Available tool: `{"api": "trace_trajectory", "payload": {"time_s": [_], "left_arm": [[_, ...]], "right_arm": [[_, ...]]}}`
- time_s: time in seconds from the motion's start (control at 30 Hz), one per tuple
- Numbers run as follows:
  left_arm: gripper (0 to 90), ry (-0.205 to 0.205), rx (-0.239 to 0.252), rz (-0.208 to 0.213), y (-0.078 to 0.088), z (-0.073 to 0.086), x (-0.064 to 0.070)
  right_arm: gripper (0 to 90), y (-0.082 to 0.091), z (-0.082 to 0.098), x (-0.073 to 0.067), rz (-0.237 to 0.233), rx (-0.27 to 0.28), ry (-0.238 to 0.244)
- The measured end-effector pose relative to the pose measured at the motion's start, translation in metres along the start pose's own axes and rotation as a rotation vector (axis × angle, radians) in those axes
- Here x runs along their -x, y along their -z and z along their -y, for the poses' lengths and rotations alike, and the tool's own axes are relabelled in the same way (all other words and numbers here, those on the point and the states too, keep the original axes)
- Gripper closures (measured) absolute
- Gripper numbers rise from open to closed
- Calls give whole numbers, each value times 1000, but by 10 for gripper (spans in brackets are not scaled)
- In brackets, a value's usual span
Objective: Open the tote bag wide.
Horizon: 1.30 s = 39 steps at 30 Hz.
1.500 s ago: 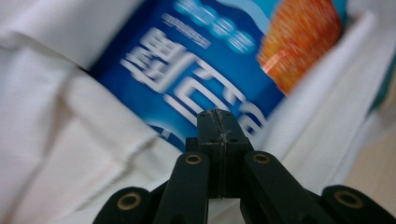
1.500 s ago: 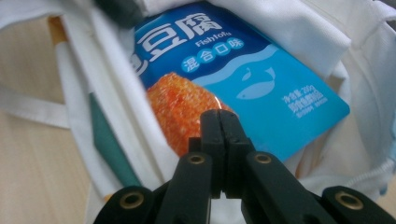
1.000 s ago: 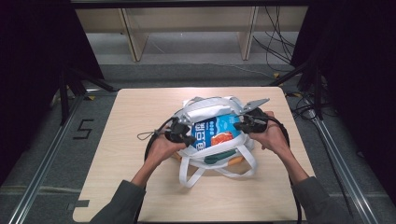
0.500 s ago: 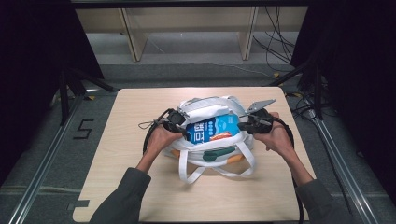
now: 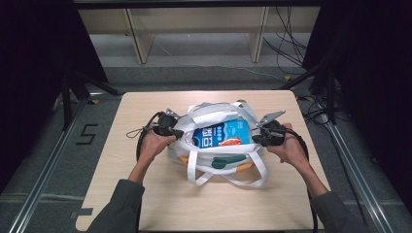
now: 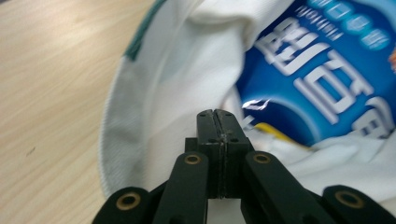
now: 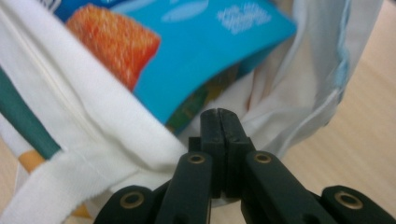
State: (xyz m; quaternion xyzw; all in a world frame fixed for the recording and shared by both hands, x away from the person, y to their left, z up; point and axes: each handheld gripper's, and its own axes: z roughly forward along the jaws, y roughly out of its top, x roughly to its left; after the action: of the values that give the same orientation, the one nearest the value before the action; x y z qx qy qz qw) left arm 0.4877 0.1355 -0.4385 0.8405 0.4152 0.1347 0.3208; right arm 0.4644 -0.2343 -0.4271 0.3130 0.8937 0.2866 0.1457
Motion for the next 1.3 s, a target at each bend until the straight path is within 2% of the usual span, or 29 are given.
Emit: {"api": "trace_trajectory", "payload": {"time_s": [0.03, 0.1, 0.13, 0.2, 0.23, 0.27, 0.3, 0.33, 0.37, 0.4, 0.43, 0.47, 0.5, 0.53, 0.57, 0.6, 0.63, 0.73, 0.8, 0.83, 0.93, 1.0, 1.03, 1.07, 1.1, 1.13, 1.17, 1.2, 1.3], "left_arm": [[894, 39, 25, 10, -1, 2, -2], [894, 28, 15, 19, -1, 1, -3], [895, 32, 11, 20, -1, 0, -4], [896, 20, 10, 2, 0, -1, -5], [896, 15, 9, 1, 3, -1, -3], [895, 33, 30, 12, 5, 0, 0], [894, 33, 30, 12, 5, 0, 0], [893, 9, 68, 30, 13, -1, 7], [891, 9, 68, 30, 13, -1, 7], [891, -19, 83, 27, 19, -3, 15], [877, -58, 97, 70, 25, -3, 29], [876, -58, 97, 70, 25, -3, 29], [876, -79, 100, 108, 27, -1, 38], [877, -111, 81, 137, 24, 4, 52], [881, -154, 52, 142, 20, 7, 57], [885, -154, 52, 142, 20, 7, 57], [892, -203, -4, 117, 12, 16, 66], [893, -211, -14, 113, 5, 23, 70], [893, -201, -14, 117, 8, 22, 70], [891, -177, 20, 130, 12, 21, 67], [879, -151, 46, 131, 14, 20, 64], [879, -127, 80, 131, 17, 21, 62], [872, -104, 112, 146, 20, 21, 60], [867, -93, 126, 153, 22, 21, 60], [862, -81, 143, 163, 23, 21, 60], [860, -79, 157, 167, 26, 21, 60], [855, -80, 166, 171, 28, 21, 60], [851, -73, 177, 171, 29, 21, 60], [833, -78, 180, 178, 33, 20, 59]], "right_arm": [[900, -3, 3, -1, 7, 20, -3], [900, -5, 5, -1, 8, 7, 3], [900, -13, 9, -4, 10, -35, -26], [900, -14, 10, -3, 16, -22, 7], [900, -11, 9, -6, 16, -33, -28], [900, -7, 8, -7, 20, -41, -38], [900, -6, 8, -7, 31, -7, -39], [900, -2, 6, -8, 32, 10, -38], [900, -2, 6, -8, 32, 10, -38], [900, 2, 5, -9, 42, 37, -33], [900, 12, 3, -14, 33, 56, -12], [900, 12, 3, -14, 33, 56, -12], [900, 14, 2, -16, 22, 61, -10], [900, 17, 2, -21, 26, 81, -1], [900, 17, 2, -22, 17, 76, 0], [900, 17, 2, -22, 17, 76, 0], [900, 16, 4, -22, 23, 75, 5], [900, 13, 7, -20, 3, 82, -24], [900, 13, 7, -20, 13, 84, -13], [898, 15, 6, -21, -1, 81, -16], [892, 18, 5, -19, 0, 99, -8], [893, 21, 4, -19, 6, 116, -27], [884, 25, 3, -17, -12, 137, -39], [878, 24, 3, -16, -5, 167, -39], [873, 27, 3, -16, -17, 144, -66], [873, 25, 4, -14, 1, 195, -43], [869, 29, 4, -15, -16, 155, -69], [866, 30, 4, -13, -11, 168, -54], [860, 32, 5, -12, -25, 200, -56]]}}
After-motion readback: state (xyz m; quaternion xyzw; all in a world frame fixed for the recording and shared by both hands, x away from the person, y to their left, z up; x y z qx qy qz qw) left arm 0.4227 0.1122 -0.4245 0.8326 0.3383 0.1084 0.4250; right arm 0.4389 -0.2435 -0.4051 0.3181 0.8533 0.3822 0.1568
